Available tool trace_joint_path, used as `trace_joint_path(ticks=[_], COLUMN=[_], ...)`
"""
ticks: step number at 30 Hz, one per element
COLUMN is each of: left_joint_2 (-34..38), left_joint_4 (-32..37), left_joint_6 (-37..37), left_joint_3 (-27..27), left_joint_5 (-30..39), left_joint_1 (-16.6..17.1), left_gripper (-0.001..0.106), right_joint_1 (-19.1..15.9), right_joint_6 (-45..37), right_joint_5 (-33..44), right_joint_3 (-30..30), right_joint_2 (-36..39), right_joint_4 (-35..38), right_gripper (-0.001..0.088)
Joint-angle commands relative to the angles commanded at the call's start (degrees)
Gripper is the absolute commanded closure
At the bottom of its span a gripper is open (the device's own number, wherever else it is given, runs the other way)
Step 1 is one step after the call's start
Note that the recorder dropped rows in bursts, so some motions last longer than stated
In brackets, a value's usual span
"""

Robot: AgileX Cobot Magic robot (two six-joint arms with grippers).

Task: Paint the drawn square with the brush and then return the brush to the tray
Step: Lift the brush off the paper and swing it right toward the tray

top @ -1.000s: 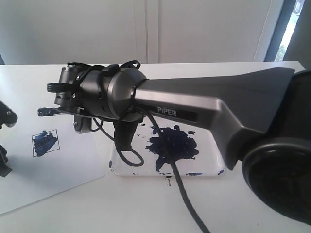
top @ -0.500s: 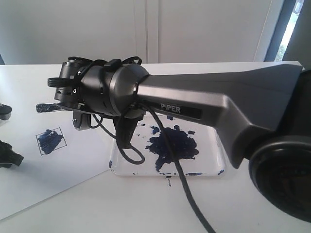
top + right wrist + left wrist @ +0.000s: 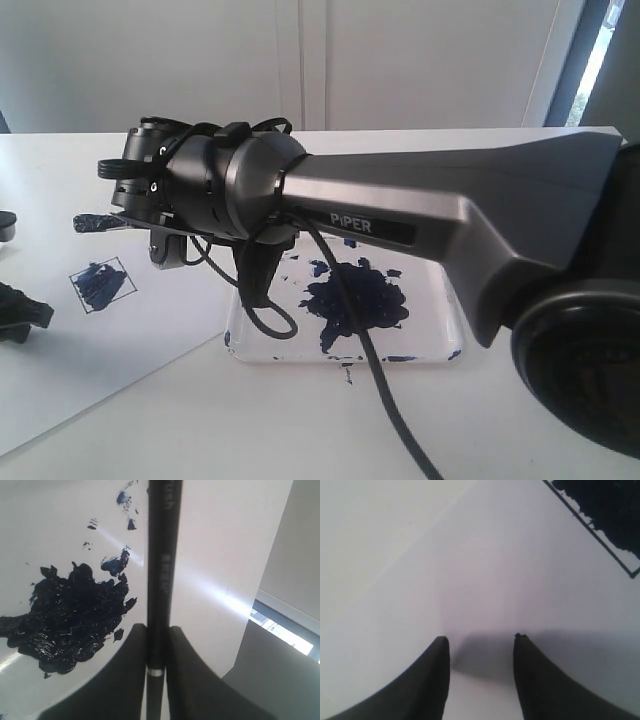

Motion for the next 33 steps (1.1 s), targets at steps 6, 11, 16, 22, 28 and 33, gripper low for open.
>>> trace_joint_path(ticks=[6, 11, 16, 22, 28, 33], left_joint_2=[0.0, 0.0, 0.0, 0.0, 0.0, 0.0], left_joint_4=[-3.68, -4.62, -5.56, -6.24, -6.24, -6.24], left_joint_6=[-0.14, -1.46, -1.23, 0.34, 0.32, 0.77], left_joint_3=[0.0, 0.0, 0.0, 0.0, 0.0, 0.0], left_joint_5=[2.43, 4.24, 6.4, 7.7, 7.47, 7.47], left_joint_1=[0.0, 0.0, 0.0, 0.0, 0.0, 0.0], left_gripper=[0.057, 0.057, 0.057, 0.057, 0.057, 0.057], right_joint_1=[0.0, 0.0, 0.0, 0.0, -0.08, -0.08], right_joint_6=[0.0, -0.12, -1.6, -1.62, -1.36, -0.1], right_joint_5=[0.0, 0.0, 0.0, 0.0, 0.0, 0.0], right_joint_3=[0.0, 0.0, 0.0, 0.0, 0.0, 0.0], right_joint_2=[0.0, 0.0, 1.15, 5.53, 6.01, 6.01], right_joint_4=[0.0, 4.71, 3.92, 2.46, -2.89, -7.75], right_gripper=[0.0868, 0.0868, 0.0868, 0.0868, 0.0868, 0.0868])
